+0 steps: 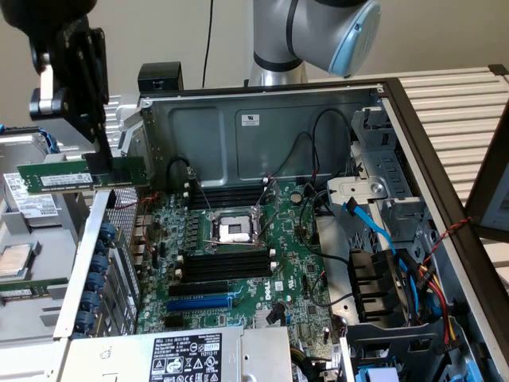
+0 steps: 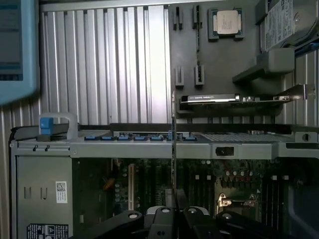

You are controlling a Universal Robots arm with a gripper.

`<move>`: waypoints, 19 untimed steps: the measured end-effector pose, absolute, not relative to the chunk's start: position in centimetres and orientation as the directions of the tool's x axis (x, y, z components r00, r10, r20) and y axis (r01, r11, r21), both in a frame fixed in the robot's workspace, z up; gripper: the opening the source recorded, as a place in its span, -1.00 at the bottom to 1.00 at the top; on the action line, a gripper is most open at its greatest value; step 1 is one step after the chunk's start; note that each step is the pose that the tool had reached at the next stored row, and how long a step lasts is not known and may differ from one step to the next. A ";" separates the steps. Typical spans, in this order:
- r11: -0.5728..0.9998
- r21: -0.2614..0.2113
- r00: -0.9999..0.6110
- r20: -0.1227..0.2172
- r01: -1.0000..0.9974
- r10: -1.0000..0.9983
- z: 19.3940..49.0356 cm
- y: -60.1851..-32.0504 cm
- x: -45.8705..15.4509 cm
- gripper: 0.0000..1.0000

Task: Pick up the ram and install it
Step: 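Pick up the ram and move it above insertion slot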

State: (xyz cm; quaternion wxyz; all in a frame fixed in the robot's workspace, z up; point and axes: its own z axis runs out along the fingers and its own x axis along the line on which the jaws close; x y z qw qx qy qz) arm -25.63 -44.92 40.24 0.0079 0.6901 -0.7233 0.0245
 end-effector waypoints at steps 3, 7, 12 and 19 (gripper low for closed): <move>0.046 -0.024 -0.047 0.045 -0.999 -0.998 40.2 -45.0 -24.3 -0.76; 0.046 -0.024 -0.047 0.045 -0.999 -0.998 40.2 -45.2 -22.4 -0.76; 0.046 -0.024 -0.047 0.044 -0.999 -0.998 40.3 -45.4 -20.2 -0.76; 0.045 -0.025 -0.046 0.044 -0.999 -0.998 40.3 -45.8 -17.2 -0.76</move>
